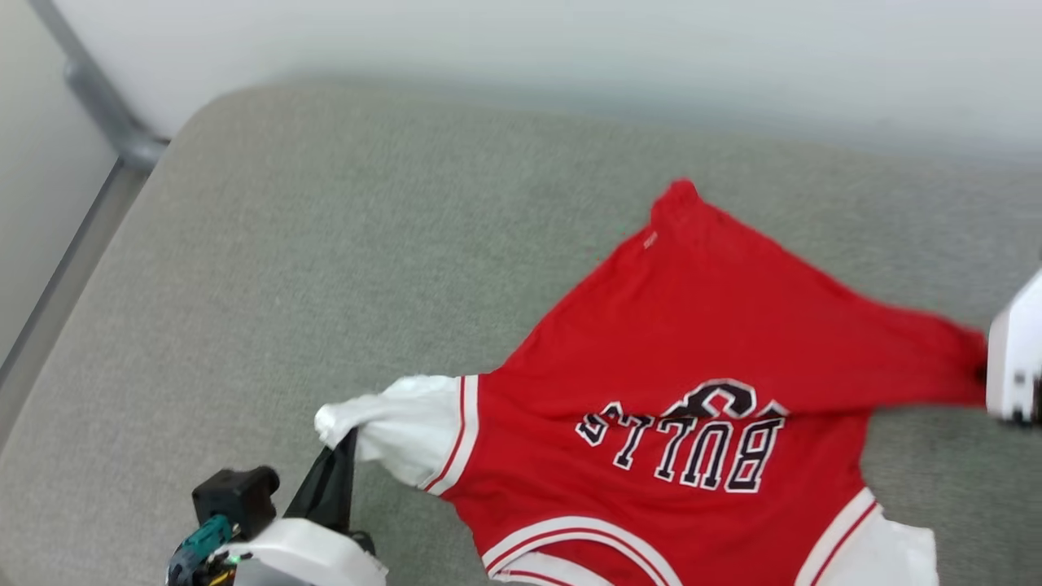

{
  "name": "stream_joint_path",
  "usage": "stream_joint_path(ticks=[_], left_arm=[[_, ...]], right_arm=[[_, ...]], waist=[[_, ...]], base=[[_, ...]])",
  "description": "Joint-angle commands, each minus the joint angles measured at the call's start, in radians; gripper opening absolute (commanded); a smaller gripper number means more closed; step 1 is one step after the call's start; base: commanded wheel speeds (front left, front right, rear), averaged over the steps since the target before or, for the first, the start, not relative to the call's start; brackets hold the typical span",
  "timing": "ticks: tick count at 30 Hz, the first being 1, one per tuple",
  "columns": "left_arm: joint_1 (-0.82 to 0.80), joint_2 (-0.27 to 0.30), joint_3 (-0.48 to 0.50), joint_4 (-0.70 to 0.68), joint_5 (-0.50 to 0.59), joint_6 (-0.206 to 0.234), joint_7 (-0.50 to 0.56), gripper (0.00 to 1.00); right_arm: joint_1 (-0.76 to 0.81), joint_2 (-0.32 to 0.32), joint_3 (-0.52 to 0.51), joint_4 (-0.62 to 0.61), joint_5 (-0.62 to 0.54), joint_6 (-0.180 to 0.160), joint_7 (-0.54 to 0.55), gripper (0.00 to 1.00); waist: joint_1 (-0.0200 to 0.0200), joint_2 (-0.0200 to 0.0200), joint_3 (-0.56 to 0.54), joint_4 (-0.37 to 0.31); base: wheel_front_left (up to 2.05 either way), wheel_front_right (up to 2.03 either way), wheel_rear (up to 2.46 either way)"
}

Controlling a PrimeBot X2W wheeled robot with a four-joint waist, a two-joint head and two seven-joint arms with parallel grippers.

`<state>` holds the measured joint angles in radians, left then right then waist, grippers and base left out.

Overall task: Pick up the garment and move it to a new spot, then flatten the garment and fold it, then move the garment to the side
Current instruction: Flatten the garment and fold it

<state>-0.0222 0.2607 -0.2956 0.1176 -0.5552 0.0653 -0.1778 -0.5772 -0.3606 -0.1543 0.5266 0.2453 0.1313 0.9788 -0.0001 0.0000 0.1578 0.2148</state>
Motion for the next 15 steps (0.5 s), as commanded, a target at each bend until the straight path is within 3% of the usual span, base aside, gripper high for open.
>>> stream_joint_path(ticks=[1, 4, 8, 9, 15], left_arm=[[0.022, 0.008, 0.006, -0.005, -0.005, 0.01, 0.003, 0.0], [0.049, 0.017, 0.006, -0.011, -0.009, 0.023, 0.018, 0.0], [0.074, 0.029, 0.008, -0.013, -0.011, 0.033, 0.033, 0.0], [0.083, 0.036, 0.012, -0.019, -0.015, 0.039, 0.043, 0.0], [0.09, 0.046, 0.02, -0.017, -0.022, 0.043, 0.049, 0.0]], right_arm=[[0.09, 0.002, -0.013, -0.059, 0.022, -0.001, 0.014, 0.0], [0.273, 0.016, -0.053, -0.2, 0.057, -0.001, 0.034, 0.0], [0.491, 0.085, -0.125, -0.383, 0.082, -0.001, 0.051, 0.0], [0.626, 0.152, -0.171, -0.494, 0.08, -0.001, 0.062, 0.0], [0.775, 0.259, -0.229, -0.605, 0.08, -0.001, 0.069, 0.0]], waist=[[0.0001, 0.0, -0.065, -0.056], [0.0001, 0.0, -0.092, -0.077], [0.0001, 0.0, -0.109, -0.105], [0.0001, 0.0, -0.109, -0.126], [0.0001, 0.0, -0.102, -0.151]], base=[[0.0, 0.0, 0.0], [0.0, 0.0, 0.0], [0.0, 0.0, 0.0], [0.0, 0.0, 0.0], [0.0, 0.0, 0.0]])
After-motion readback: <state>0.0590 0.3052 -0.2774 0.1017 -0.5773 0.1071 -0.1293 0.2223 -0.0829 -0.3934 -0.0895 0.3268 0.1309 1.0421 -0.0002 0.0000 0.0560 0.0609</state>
